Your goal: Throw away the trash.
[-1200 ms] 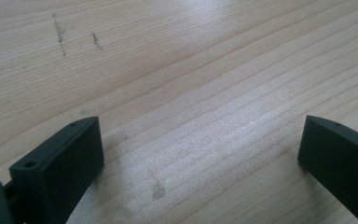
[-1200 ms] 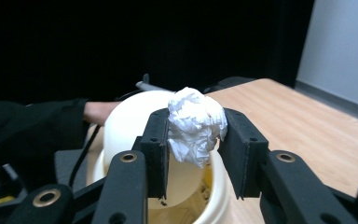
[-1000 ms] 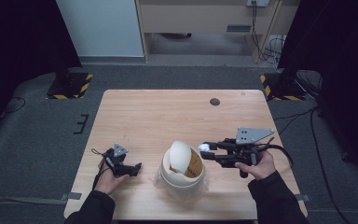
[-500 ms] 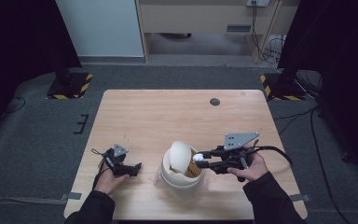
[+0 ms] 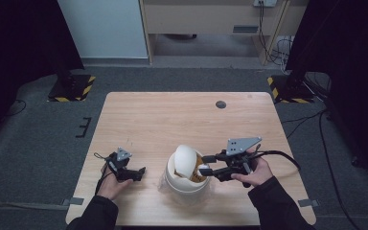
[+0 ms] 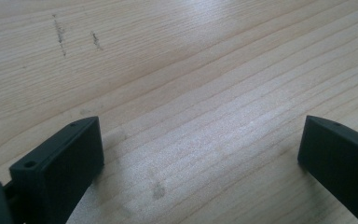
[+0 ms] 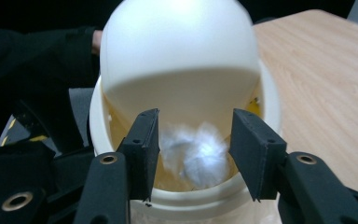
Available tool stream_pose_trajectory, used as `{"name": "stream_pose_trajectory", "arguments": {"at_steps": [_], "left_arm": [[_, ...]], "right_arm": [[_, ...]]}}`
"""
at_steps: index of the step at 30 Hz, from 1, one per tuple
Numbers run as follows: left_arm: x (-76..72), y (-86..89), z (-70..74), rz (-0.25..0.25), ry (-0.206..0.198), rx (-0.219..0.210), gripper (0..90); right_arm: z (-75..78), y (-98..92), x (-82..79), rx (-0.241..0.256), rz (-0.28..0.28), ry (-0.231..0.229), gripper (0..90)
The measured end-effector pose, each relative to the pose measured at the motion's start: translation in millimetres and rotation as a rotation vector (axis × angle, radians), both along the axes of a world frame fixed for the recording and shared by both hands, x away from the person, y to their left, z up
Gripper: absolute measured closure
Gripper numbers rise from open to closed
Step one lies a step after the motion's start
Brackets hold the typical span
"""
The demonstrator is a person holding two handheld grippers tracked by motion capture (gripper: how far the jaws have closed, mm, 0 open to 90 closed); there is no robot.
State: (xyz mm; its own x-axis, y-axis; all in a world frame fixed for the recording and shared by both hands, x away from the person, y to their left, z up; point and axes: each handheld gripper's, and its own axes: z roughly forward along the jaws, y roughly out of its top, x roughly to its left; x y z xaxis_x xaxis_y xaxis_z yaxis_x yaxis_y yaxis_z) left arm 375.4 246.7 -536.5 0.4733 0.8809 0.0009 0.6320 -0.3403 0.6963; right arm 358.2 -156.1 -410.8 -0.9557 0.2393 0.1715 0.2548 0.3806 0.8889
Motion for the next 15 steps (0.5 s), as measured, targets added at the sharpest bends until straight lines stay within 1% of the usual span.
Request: {"name": "stream_pose_trajectory", "arguments": {"at_steps": [2, 4, 6, 9, 11, 14, 15], "left_arm": [[0.0, 0.0, 0.0, 0.0, 0.0, 0.0, 0.0], [0.0, 0.0, 0.0, 0.0, 0.0, 0.0, 0.0], [0.0, 0.0, 0.0, 0.0, 0.0, 0.0, 0.0], [0.0, 0.0, 0.0, 0.0, 0.0, 0.0, 0.0], [0.0, 0.0, 0.0, 0.0, 0.0, 0.0, 0.0], [0.0, 0.0, 0.0, 0.0, 0.0, 0.0, 0.0], [0.0, 0.0, 0.0, 0.0, 0.0, 0.0, 0.0]], "right_arm": [[2.9, -4.8, 1.1, 0.021, -0.015, -0.002, 51.4], [3.0, -6.3, 1.8, 0.03, -0.019, -0.001, 51.4], [2.4, -6.4, 2.3, 0.026, -0.021, -0.001, 50.4], [2.7, -7.9, 3.6, 0.034, -0.036, -0.009, 47.9], [4.6, -10.9, 4.8, 0.033, -0.057, -0.029, 45.2], [6.7, -19.5, 8.3, 0.066, -0.112, -0.039, 40.9], [6.7, -19.5, 8.3, 0.066, -0.112, -0.039, 40.9]]}}
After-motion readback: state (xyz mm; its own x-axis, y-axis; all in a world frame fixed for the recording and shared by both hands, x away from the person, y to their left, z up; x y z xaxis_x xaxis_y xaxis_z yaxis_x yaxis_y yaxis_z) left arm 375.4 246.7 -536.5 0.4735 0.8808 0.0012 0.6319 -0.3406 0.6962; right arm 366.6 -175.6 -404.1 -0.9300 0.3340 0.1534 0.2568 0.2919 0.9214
